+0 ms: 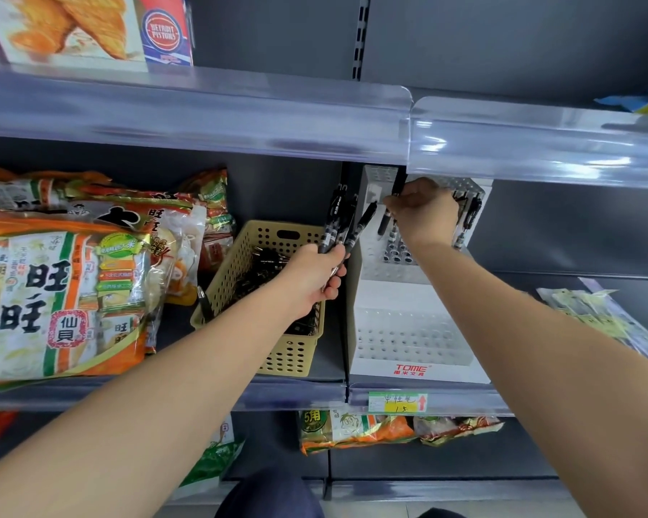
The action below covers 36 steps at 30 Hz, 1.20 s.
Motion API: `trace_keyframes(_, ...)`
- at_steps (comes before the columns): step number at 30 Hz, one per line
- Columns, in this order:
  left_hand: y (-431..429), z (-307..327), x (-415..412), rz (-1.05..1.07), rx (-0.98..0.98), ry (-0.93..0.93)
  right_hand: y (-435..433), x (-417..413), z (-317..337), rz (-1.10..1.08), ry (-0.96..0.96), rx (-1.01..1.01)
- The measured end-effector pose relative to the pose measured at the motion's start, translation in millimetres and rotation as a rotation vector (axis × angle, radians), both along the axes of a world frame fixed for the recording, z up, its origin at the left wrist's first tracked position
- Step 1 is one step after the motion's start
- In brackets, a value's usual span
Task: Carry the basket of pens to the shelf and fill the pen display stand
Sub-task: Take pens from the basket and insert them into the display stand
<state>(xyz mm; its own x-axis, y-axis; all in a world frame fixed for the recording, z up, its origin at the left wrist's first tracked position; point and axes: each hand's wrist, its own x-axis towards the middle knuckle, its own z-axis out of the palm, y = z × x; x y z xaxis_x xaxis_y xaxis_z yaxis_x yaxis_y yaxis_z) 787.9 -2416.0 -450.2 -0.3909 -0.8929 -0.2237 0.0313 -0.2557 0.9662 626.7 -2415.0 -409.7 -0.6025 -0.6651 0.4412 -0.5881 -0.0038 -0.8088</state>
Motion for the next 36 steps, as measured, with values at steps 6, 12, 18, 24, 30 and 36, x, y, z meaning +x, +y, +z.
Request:
trace_keyframes(6, -3.3, 0.3, -1.2, -0.013, -0.012, -0.012, -3.6, 1.3, -4.8, -0.051, 0.081, 0.048)
trace_keyframes(12, -5.2, 0.2, -0.9, -0.013, -0.011, -0.013, -1.0, 3.0, -10.6, -0.094, 0.125, 0.147)
trace_keyframes(18, -5.9, -0.8, -0.5, -0.006, -0.011, -0.01, -1.5, 5.3, -16.9, -0.121, 0.159, 0.211)
trace_keyframes(24, -5.8, -0.6, 0.3, -0.002, -0.004, -0.015, 0.4, 7.1, -20.8, -0.128, 0.161, 0.237)
trace_keyframes(30, -5.9, -0.7, 0.9, 0.003, 0.0, -0.016, -0.6, 2.1, -27.0, -0.141, 0.129, 0.264)
trace_keyframes(36, -6.2, -2.7, 0.9, 0.004, -0.002, -0.018, 0.1, 1.6, -31.0, -0.132, 0.137, 0.29)
